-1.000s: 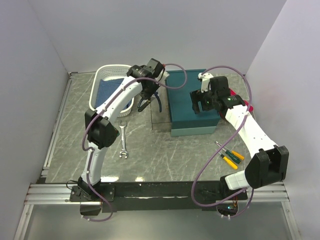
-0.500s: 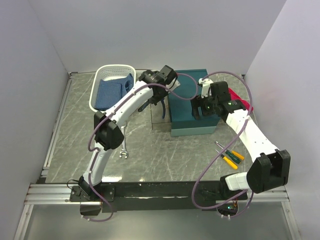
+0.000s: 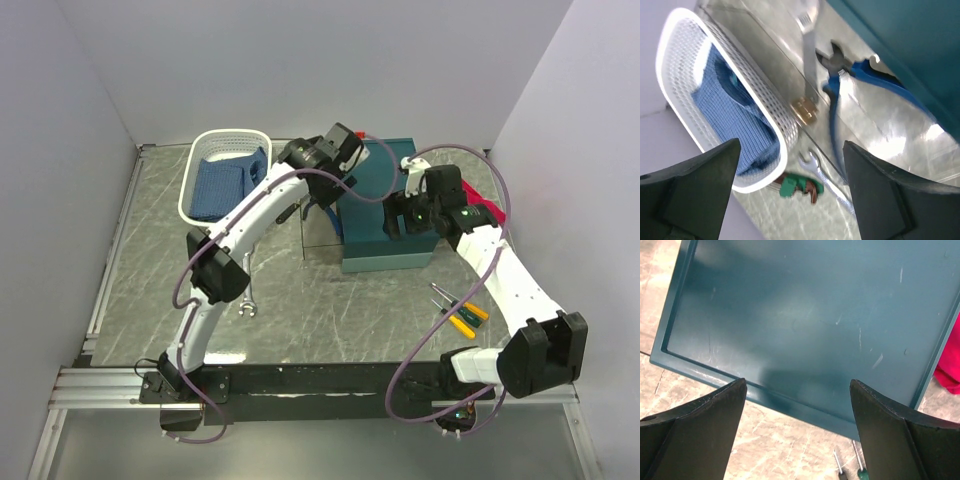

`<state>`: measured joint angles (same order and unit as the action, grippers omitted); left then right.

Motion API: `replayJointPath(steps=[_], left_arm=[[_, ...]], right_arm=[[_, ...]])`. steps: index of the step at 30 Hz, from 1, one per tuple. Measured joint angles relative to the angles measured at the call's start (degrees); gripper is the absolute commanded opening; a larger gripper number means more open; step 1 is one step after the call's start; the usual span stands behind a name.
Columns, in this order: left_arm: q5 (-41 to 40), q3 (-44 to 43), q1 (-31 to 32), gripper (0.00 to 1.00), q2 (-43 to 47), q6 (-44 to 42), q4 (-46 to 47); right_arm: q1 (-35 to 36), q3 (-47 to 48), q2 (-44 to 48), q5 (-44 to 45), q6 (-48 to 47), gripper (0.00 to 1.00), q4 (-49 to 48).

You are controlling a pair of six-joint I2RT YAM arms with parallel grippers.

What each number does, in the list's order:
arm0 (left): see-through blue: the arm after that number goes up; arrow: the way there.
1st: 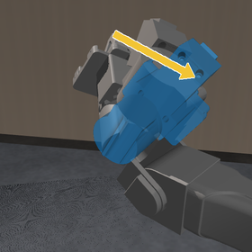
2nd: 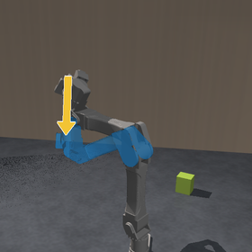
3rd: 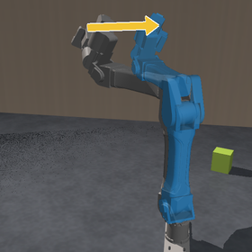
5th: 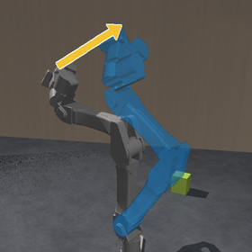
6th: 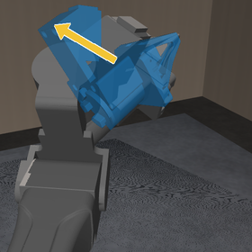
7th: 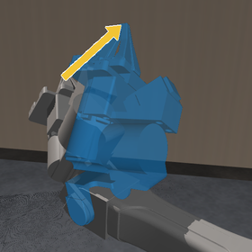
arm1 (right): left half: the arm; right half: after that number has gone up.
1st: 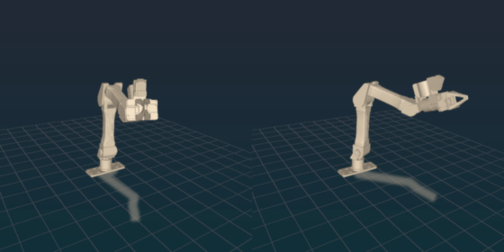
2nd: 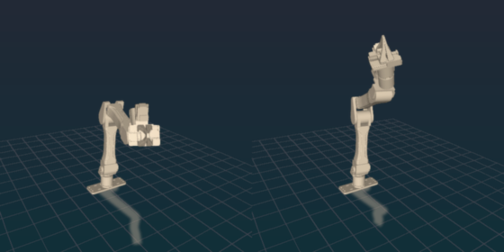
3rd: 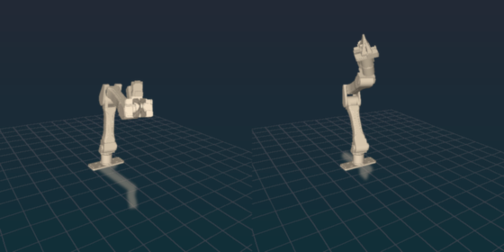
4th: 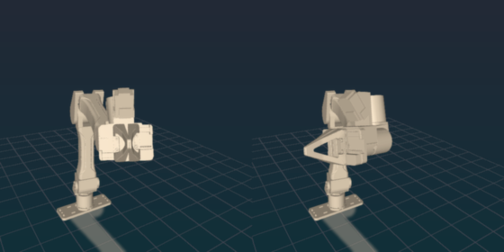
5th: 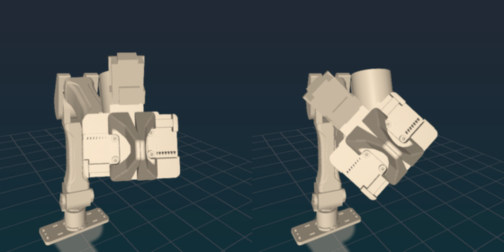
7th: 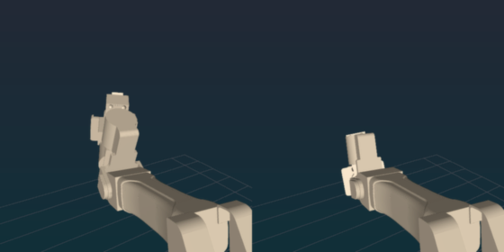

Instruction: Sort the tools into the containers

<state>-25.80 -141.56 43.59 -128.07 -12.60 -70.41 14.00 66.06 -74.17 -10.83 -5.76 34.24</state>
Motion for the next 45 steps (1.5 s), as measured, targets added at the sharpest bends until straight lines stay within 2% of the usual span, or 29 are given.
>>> replayJointPath(steps=[7, 11, 13, 19, 25, 29, 31, 34, 42, 45], left_arm=[[-0.7, 2.3, -1.1, 0.94, 7.1, 2.3, 7.5], [4.4, 6.7, -6.5, 0.94, 12.4, 5.4, 9.1], [8.9, 13.8, -12.3, 0.91, 16.9, 6.4, 9.8], [15.3, 50.8, -29.5, 0.89, 33.7, 7.0, 15.8], [21.7, 74.4, -30.5, 0.9, 44.5, 5.6, 23.1], [25.4, 85.5, -30.4, 0.94, 49.0, -4.5, 33.3], [29.1, 88.3, -31.5, 0.95, 50.0, -12.4, 35.6], [33.7, 88.0, -33.5, 0.99, 49.3, -23.0, 36.0], [41.2, 72.6, -37.3, 0.94, 35.7, -43.3, 28.2], [42.6, 70.6, -38.8, 0.91, 33.3, -50.4, 24.6]], right_arm=[[0.3, -0.3, 0.3, -0.1, 0.4, 0.91, 0.1], [0.4, -0.2, 0.3, -0.2, 0.4, 0.91, 0.1], [0.6, -0.1, 0.2, -0.3, 0.3, 0.92, 0.1], [0.9, 0.0, 0.0, -0.4, 0.1, 0.93, 0.0], [0.9, 0.0, -0.1, -0.4, -0.1, 0.93, -0.2], [0.9, 0.0, -0.9, -0.4, -0.1, 0.93, -0.3], [0.9, 0.0, -1.4, -0.4, -0.1, 0.93, -0.3], [1.0, 0.3, -1.9, -0.4, -0.1, 0.93, -0.2], [1.2, 0.4, -2.0, 0.0, -0.1, 0.94, -0.3], [1.2, 0.4, -2.0, 0.5, -0.2, 0.94, -0.3]])
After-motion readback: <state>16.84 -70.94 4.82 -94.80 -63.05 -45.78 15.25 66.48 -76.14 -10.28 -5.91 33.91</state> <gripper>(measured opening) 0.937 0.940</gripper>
